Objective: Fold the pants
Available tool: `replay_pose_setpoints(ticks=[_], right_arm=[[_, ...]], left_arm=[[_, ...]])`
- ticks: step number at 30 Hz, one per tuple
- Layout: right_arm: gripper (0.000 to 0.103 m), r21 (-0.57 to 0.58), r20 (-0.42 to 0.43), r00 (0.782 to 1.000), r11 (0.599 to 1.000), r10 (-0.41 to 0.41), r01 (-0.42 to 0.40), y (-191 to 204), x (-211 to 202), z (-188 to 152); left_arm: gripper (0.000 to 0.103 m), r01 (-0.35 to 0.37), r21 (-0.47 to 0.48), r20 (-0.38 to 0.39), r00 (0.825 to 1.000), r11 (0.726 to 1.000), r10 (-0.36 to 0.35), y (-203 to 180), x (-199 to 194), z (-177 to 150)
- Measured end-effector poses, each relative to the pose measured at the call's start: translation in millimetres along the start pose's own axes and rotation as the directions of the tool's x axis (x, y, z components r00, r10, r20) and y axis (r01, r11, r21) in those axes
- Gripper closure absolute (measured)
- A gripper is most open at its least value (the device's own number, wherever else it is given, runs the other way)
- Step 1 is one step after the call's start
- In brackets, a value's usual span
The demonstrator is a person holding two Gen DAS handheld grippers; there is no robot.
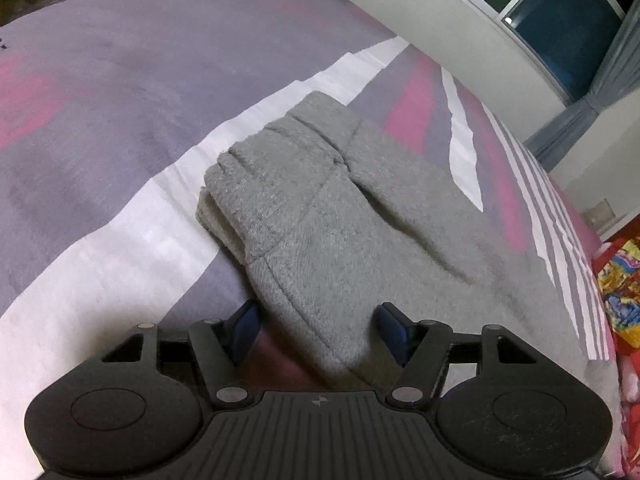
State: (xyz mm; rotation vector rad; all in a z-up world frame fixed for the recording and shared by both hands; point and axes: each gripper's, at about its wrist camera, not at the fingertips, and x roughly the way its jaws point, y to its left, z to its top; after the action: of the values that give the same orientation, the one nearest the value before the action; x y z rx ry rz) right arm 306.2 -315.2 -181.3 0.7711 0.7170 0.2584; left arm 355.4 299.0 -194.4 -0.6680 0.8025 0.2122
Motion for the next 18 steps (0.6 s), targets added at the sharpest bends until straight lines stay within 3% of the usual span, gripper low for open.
replay_pose_setpoints(ticks=[1,3,4,5,7,10,13,15,18], right_arm=[[0.1,0.006,-0.04,0.999,1.0,-0.014,0.014,-9.6,10.6,-4.6],[0.096,0.043,-0.069,0.997,0.998,0.047,-0.044,-18.5,12.1,3.6],[0.086,0.04,-0.056,0.997,0.998,0.056,-0.054,-17.5,6.3,11.5],[0.073,0.008,0.013,1.0,1.0,0.027,-0.027,-17.3,-6.1,19.1],[0.057,0.011,0.117,0.993,1.0,-0.026,0.025,-31.3,-21.8,36.7],[0.079,0.134,0.148,0.983,0.987,-0.11,0.09,-70.5,-16.7,80.4],[0.081,0.218,0.155,0.982,0.973,-0.108,0.073,-81.8,-1.1,107.6],[0.097,0.22,0.146,0.98,0.97,-0.139,0.105,-76.6,5.3,116.4],[0.099,0.129,0.213,0.969,0.987,-0.126,0.099,-61.1,-19.3,109.5]], left_arm=[[0.038,0.0,0.001,-0.003,1.0,1.0,0.0,0.1,-0.6,0.0],[0.038,-0.003,0.003,-0.009,1.0,1.0,0.003,-5.3,2.5,0.2],[0.038,-0.003,0.009,-0.011,1.0,1.0,0.003,-6.1,2.7,0.4],[0.038,-0.001,0.015,-0.012,1.0,1.0,0.001,-6.6,2.9,0.3],[0.038,0.006,0.018,-0.009,1.0,1.0,-0.006,-4.9,3.0,-0.2],[0.038,0.005,0.022,-0.001,1.0,1.0,-0.005,-4.1,3.0,-3.4],[0.037,-0.006,0.033,0.001,1.0,0.999,0.006,-11.6,9.1,-2.1],[0.036,-0.007,0.033,-0.001,1.0,0.999,0.007,-12.4,9.1,-3.0],[0.036,0.0,0.033,-0.005,1.0,0.999,0.0,-11.0,7.8,-2.6]])
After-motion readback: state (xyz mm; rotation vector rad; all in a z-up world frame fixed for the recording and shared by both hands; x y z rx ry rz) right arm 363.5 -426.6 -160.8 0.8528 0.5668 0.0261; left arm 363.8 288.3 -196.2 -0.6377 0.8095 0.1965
